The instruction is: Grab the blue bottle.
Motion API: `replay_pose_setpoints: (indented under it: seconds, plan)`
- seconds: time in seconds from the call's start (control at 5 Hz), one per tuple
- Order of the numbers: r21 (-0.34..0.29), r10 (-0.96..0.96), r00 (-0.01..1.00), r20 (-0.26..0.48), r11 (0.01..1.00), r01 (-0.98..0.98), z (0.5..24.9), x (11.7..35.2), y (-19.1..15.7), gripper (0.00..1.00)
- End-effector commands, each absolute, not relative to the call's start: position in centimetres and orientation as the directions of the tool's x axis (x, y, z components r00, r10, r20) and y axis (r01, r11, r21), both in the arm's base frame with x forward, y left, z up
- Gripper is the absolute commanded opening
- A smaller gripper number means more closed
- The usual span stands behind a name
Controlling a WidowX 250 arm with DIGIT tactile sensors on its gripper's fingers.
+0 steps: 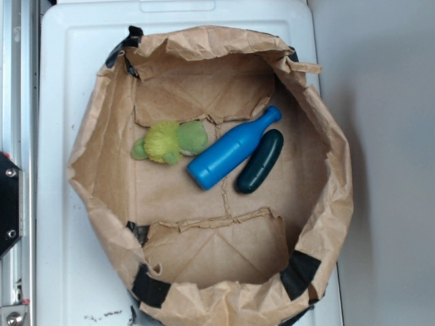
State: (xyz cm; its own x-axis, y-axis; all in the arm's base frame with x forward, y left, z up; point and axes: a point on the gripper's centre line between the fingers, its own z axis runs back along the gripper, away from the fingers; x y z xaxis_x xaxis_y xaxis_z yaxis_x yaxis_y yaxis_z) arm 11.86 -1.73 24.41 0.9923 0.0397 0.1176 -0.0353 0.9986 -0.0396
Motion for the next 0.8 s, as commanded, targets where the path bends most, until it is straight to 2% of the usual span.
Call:
replay_pose_setpoints:
  seconds: [0.0, 0.2, 0.6]
  plan:
    - [-0.040, 0.040, 0.992, 0.118, 0.999, -0.035, 24.4, 11.9, -1.7, 1.00]
    - [-0.030, 0.062, 0.988, 0.142, 0.998, -0.059, 24.3, 14.5, -2.4, 1.00]
    - [0.034, 0.094, 0.983, 0.157, 0.994, -0.100, 21.9, 16.1, -0.4, 1.00]
